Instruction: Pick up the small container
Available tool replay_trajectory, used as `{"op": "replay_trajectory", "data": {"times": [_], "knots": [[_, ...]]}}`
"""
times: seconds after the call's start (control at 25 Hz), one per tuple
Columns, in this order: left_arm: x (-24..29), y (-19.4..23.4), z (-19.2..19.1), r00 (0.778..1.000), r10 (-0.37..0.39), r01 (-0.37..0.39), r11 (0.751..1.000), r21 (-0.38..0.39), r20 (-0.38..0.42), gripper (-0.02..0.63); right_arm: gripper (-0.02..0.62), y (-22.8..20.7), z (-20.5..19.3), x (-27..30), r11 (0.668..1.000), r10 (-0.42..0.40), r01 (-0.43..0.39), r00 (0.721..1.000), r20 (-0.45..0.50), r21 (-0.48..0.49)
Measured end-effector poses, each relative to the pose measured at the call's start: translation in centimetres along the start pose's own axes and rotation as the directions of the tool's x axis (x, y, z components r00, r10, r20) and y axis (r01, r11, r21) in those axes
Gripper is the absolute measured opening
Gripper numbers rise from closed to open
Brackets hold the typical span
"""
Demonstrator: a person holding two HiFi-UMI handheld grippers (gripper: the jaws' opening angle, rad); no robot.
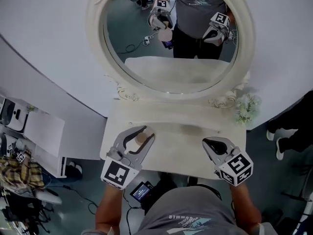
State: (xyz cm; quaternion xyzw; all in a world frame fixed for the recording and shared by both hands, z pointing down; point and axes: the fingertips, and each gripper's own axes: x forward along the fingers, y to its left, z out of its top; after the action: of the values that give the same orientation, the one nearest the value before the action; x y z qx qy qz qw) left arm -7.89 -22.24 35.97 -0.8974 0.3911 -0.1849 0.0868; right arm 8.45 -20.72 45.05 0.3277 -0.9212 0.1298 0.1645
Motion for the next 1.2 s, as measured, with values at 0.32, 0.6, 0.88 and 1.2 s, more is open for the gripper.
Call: {"op": "replay_trajectory", "data": {"times": [0.32, 0.6, 0.88, 1.2], "knots": [[-3.3, -3.3, 2.8, 1.0, 0.016, -0.016, 1.0, 0.02, -0.013, 0.118, 0.0, 0.6, 4.1, -4.6, 0.996, -0.007, 0.016, 0.995, 0.104, -0.088], [-5.7, -5.1, 3.7, 0.999, 0.046, -0.046, 0.999, 0.003, -0.021, 0.118, -0.002, 1.1, 5.6, -6.8, 0.99, -0.024, 0.044, 0.99, 0.142, -0.137], [-6.8, -5.8, 2.9, 0.996, 0.071, -0.072, 0.997, -0.025, -0.049, 0.118, -0.002, 1.6, 5.1, -7.4, 0.99, -0.015, 0.034, 0.991, 0.136, -0.137], [-7.0, -6.1, 2.6, 0.996, 0.075, -0.077, 0.997, -0.022, -0.05, 0.118, -0.002, 1.9, 4.8, -7.9, 0.99, -0.014, 0.032, 0.992, 0.128, -0.139]]}}
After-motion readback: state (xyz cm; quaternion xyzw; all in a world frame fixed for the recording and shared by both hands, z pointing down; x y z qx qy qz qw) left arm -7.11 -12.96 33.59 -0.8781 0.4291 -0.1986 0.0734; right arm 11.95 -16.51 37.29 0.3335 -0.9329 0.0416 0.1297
